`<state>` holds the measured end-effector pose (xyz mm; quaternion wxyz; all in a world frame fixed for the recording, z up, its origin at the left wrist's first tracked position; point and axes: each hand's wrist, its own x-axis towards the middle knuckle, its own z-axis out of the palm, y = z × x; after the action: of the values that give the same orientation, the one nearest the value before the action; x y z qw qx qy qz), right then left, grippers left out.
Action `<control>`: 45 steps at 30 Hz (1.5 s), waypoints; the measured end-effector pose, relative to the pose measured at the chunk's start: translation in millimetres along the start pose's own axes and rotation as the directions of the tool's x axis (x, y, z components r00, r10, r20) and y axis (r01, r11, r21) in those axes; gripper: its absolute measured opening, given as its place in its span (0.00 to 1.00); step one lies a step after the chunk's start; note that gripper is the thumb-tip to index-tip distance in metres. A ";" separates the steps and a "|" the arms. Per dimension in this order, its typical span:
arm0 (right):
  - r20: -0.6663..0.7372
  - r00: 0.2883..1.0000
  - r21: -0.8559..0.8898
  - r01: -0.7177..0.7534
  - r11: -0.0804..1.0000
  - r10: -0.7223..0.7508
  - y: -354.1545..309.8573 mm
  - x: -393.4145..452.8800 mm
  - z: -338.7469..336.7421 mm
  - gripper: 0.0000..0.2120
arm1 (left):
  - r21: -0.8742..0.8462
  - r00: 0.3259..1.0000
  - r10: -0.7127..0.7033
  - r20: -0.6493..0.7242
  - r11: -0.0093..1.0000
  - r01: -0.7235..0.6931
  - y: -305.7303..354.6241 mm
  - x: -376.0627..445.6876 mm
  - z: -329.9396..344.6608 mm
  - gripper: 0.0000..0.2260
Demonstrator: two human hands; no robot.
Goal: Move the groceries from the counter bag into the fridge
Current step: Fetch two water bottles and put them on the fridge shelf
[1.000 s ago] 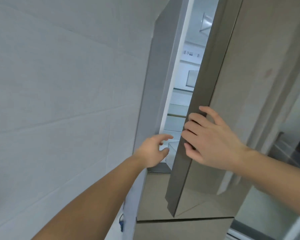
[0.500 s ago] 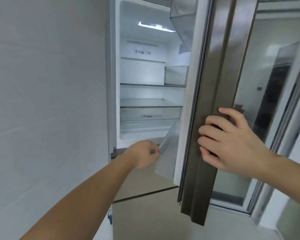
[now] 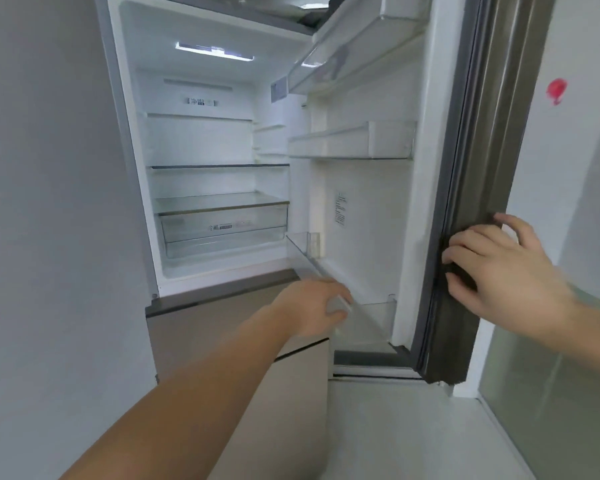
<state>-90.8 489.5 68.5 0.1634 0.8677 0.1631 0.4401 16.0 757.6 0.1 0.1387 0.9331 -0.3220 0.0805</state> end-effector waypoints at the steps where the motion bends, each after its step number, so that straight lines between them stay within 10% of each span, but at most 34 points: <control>1: 0.037 0.999 0.046 -0.020 0.999 0.018 -2.6 -5.8 2.9 0.06 | -0.004 1.000 0.019 0.006 1.000 -0.018 7.6 7.6 5.4 0.16; 7: 0.348 0.934 0.254 -0.179 0.951 0.083 -24.5 -12.8 43.0 0.14 | 0.000 0.997 0.071 0.026 0.997 -0.071 35.3 62.6 26.0 0.21; 15: 0.592 0.771 0.040 -0.320 0.947 0.236 6.0 9.0 122.8 0.11 | 0.049 0.996 0.093 -0.006 0.994 -0.093 15.3 153.0 40.3 0.16; 32: 0.558 0.671 -0.057 -0.555 0.830 0.487 136.1 25.5 260.3 0.12 | 0.095 0.957 0.289 -0.031 0.954 -0.285 -0.6 319.5 60.3 0.09; 45: 0.542 0.754 0.103 -0.498 0.861 0.372 178.9 22.4 294.3 0.10 | 0.087 0.979 0.203 0.018 0.975 -0.204 14.8 349.5 65.5 0.08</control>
<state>187.1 298.0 -3.7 -0.0140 0.9787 -0.0412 0.2007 283.3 523.9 24.7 0.0868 0.9007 -0.4127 0.1044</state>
